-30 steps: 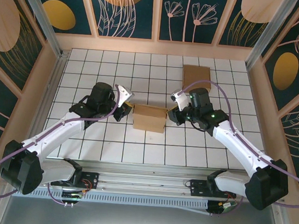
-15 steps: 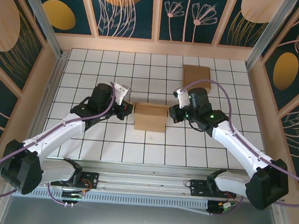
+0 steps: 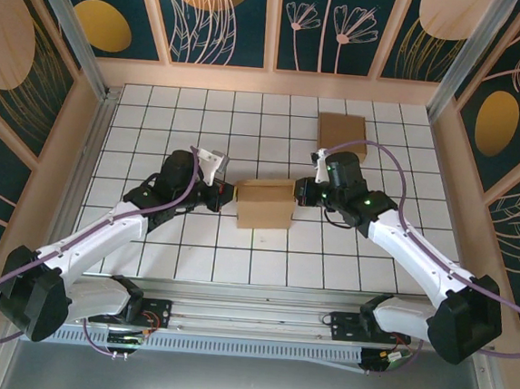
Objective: Fold the paper box
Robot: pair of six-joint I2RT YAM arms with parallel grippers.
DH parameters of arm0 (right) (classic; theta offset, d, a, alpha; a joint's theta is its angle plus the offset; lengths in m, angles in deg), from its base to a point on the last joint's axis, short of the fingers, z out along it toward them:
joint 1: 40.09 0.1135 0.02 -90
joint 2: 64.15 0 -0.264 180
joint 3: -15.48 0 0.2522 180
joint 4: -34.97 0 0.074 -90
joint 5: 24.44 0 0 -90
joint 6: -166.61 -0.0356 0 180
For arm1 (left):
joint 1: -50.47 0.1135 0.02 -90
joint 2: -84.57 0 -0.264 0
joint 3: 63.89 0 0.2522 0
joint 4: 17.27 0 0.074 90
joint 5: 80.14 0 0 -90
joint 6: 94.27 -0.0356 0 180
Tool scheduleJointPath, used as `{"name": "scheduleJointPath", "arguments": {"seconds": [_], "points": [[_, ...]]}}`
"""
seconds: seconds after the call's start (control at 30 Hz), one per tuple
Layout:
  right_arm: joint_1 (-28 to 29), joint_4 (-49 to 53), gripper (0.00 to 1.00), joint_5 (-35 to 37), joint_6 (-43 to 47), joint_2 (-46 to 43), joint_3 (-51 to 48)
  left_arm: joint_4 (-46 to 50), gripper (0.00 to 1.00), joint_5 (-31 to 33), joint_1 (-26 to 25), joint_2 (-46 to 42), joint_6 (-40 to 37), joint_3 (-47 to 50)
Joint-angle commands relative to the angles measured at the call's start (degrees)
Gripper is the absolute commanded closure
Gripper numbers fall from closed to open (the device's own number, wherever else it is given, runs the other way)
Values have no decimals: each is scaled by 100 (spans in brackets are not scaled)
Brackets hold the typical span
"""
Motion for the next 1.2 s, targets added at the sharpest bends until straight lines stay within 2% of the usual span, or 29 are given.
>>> {"name": "scheduleJointPath", "arguments": {"seconds": [0.0, 0.3, 0.53, 0.77, 0.93, 1.03, 1.17], "points": [[51, -3, 92, 66, -542, 36, 188, -26, 100, 85, -53, 97, -13, 85], [52, 6, 92, 111, -647, 126, 119, 6, 100, 121, -53, 72, -60, 74], [54, 218, 92, 754, -441, 194, -190, 82, 100, 198, -53, 33, 80, -31], [124, 176, 93, 874, -442, 82, -440, 136, 100, 17, -53, -60, 555, -299], [295, 136, 94, 948, -387, 51, -387, 67, 100, -55, -53, 13, 1310, -455], [437, 63, 95, 1003, -351, 33, -377, -4, 100, 28, -53, 74, 1804, -445], [667, -6, 96, 1153, -239, 34, -373, 21, 100, 131, -53, 168, 2022, -380]]}}
